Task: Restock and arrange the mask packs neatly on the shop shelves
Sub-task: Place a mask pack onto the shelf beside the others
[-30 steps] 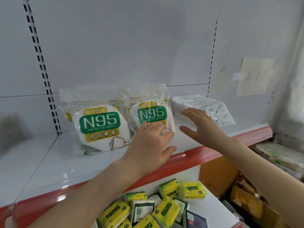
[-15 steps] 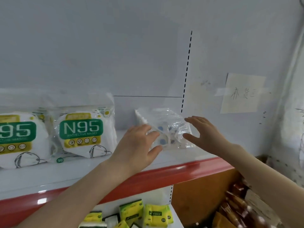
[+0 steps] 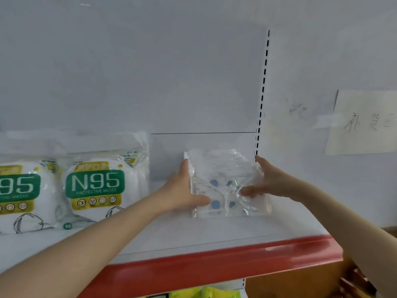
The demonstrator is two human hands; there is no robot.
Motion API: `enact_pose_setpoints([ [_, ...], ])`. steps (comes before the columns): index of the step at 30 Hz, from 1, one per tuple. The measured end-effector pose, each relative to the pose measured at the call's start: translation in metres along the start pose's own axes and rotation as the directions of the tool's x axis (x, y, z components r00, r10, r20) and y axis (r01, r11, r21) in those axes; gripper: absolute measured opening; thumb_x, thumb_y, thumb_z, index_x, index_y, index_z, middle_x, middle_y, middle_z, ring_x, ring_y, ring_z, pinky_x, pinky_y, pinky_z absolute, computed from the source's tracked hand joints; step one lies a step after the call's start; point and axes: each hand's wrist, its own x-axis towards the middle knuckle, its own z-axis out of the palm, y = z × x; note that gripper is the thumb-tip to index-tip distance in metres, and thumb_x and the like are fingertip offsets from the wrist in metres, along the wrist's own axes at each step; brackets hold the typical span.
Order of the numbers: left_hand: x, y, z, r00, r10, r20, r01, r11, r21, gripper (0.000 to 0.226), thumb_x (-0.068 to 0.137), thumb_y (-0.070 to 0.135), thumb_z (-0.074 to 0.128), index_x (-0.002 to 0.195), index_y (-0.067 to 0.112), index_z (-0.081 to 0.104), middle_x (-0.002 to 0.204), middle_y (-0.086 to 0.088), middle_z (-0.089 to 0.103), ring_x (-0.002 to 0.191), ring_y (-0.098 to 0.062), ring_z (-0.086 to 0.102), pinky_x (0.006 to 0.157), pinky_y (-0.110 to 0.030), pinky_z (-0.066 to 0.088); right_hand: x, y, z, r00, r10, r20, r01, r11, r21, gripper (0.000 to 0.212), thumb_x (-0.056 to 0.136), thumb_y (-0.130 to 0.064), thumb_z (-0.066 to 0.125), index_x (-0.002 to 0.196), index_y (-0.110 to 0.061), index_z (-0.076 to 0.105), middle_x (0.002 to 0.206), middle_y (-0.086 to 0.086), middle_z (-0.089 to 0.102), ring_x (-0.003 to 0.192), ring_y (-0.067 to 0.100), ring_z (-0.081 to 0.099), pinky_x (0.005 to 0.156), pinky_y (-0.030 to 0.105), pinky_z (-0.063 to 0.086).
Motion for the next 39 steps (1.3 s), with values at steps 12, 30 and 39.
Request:
enact_pose_setpoints([
  [12, 0.027, 0.003, 0.011, 0.982, 0.061, -0.18, -0.061, 0.998, 0.008, 0.085, 0.077, 0.022, 0.073, 0.14, 0.013, 0.017, 0.073, 0.007, 0.045, 0.06, -0.001, 0.044, 0.05, -0.012, 0.036, 0.024, 0.003, 0.005, 0.946, -0.254, -0.203, 0.206, 0.951, -0.23, 0.1, 0.068, -0.034, 0.081, 0.146, -0.022, 0.019, 0.136, 0.005, 0.045, 0.111, 0.018, 0.044, 0.085, 0.021, 0.03],
  [30, 0.019, 0.008, 0.008, 0.989, -0.047, -0.139, 0.013, 0.971, -0.237, 0.126, 0.066, 0.026, 0.083, 0.147, 0.024, -0.013, 0.146, 0.012, 0.028, 0.133, -0.009, 0.032, 0.095, -0.012, 0.024, 0.032, -0.007, -0.032, 0.944, -0.295, 0.145, 0.327, 0.895, -0.303, 0.107, 0.061, -0.063, 0.064, 0.149, -0.027, 0.013, 0.155, -0.011, 0.015, 0.141, 0.006, 0.016, 0.111, 0.021, 0.015],
  [39, 0.021, 0.005, 0.018, 0.978, -0.086, -0.191, 0.014, 0.937, -0.349, 0.122, 0.069, 0.02, 0.082, 0.147, 0.024, -0.013, 0.145, 0.011, 0.029, 0.127, -0.005, 0.033, 0.089, -0.008, 0.024, 0.091, -0.048, -0.009, 0.933, -0.205, 0.297, 0.313, 0.868, -0.385, 0.055, 0.098, -0.05, 0.022, 0.145, -0.022, 0.031, 0.152, -0.006, 0.03, 0.139, 0.015, 0.027, 0.113, 0.028, 0.014],
])
